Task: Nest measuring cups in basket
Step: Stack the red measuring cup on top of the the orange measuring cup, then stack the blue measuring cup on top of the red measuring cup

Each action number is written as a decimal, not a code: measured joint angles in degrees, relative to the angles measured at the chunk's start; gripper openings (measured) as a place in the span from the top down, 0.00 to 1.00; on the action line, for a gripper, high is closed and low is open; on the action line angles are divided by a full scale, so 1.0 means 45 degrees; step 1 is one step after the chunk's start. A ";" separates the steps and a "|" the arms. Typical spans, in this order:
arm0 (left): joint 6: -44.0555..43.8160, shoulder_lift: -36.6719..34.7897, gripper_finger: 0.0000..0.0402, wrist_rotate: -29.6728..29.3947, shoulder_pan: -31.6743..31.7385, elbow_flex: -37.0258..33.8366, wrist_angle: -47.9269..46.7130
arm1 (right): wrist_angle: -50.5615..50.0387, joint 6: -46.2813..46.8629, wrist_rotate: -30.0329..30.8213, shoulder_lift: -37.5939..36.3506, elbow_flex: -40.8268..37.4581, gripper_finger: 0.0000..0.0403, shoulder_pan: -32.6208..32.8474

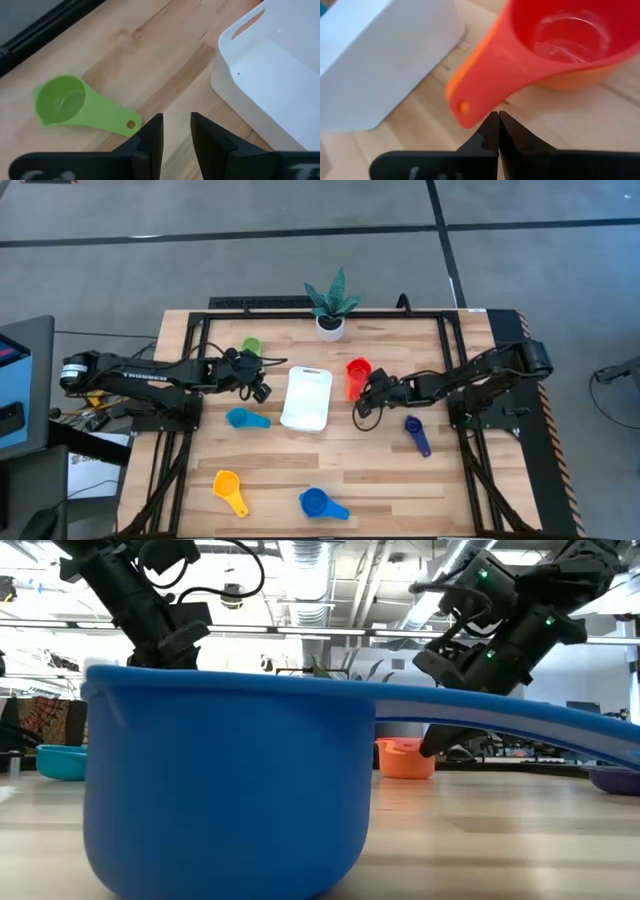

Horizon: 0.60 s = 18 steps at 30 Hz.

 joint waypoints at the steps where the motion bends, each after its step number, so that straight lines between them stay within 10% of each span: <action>1: 0.0001 0.0000 0.78 -0.0042 0.0000 0.0000 -0.0004 | 0.0023 -0.0139 -0.0187 0.0000 0.0058 0.95 -0.0057; 18: 0.0142 -0.0010 0.78 -0.0550 0.0650 0.0000 -0.0194 | 0.0713 -0.0257 -0.0988 0.0000 0.0090 0.97 0.0726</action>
